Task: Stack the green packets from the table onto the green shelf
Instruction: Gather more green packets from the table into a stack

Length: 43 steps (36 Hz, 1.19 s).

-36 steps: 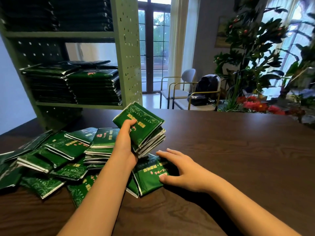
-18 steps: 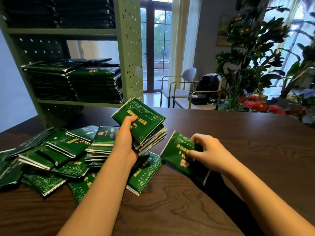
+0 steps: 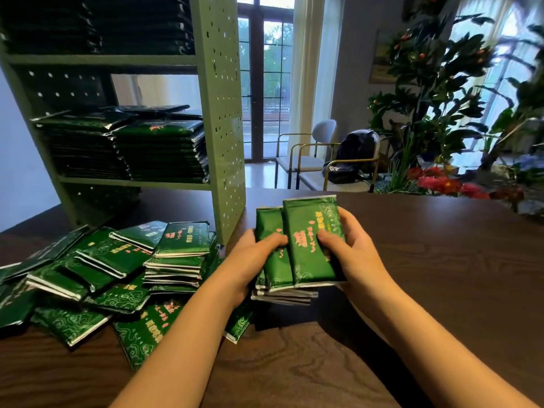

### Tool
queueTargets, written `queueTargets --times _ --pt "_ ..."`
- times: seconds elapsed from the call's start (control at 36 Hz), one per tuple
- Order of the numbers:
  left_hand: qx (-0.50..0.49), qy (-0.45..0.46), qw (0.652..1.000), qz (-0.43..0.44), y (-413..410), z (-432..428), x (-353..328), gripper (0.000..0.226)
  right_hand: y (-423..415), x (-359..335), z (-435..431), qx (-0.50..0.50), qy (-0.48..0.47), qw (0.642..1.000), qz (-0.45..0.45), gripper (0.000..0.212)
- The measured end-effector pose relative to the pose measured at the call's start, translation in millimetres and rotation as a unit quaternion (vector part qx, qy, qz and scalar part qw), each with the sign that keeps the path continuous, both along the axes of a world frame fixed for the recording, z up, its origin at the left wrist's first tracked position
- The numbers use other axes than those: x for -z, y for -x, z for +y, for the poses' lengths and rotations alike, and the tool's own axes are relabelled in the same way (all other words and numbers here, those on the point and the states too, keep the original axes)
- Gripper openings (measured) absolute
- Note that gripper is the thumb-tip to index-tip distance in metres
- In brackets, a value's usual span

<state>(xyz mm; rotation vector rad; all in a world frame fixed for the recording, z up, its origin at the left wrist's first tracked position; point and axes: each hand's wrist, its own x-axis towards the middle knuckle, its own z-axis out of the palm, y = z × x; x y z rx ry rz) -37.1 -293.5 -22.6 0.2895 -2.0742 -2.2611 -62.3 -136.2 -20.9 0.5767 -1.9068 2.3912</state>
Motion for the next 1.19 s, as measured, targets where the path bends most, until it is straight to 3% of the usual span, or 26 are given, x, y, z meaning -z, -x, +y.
queueTargets --times 0.19,0.31,0.44,0.61,0.69,0.75,0.86,1.0,1.11,1.19 --pt "0.013 0.006 1.0 0.0 -1 7 0 0.046 -4 10 -8 0.068 -0.061 0.996 0.015 0.034" --pt "0.028 -0.004 1.0 0.011 -2 9 0 0.078 -8 8 -10 0.08 -0.049 0.995 0.025 0.037" --pt "0.07 0.009 0.997 0.023 -4 8 1 0.029 -16 8 -15 0.039 -0.064 0.996 0.05 0.038" --pt "0.005 -0.043 0.999 0.025 -3 -9 -8 0.036 -7 10 -16 0.053 -0.032 0.998 -0.024 0.026" --pt "-0.054 -0.101 0.993 0.033 -3 -20 -15 0.048 -4 15 -16 0.047 -0.123 0.991 0.002 0.025" --pt "-0.09 -0.131 0.986 0.048 -2 -27 -18 0.051 -6 21 -14 0.016 -0.238 0.968 0.082 0.024" --pt "-0.135 -0.182 0.972 0.068 0 -39 -19 0.06 -12 26 -19 -0.055 -0.441 0.866 0.228 0.038" --pt "-0.151 -0.2 0.966 0.066 -2 -44 -21 0.075 -13 27 -36 -0.138 -0.512 0.788 0.312 0.05" --pt "-0.134 -0.192 0.97 0.059 -3 -43 -20 0.061 -16 34 -41 -0.12 -0.598 0.714 0.345 0.058" --pt "-0.126 -0.193 0.972 0.053 -5 -42 -21 0.049 -19 27 -38 -0.094 -0.618 0.695 0.354 0.054"
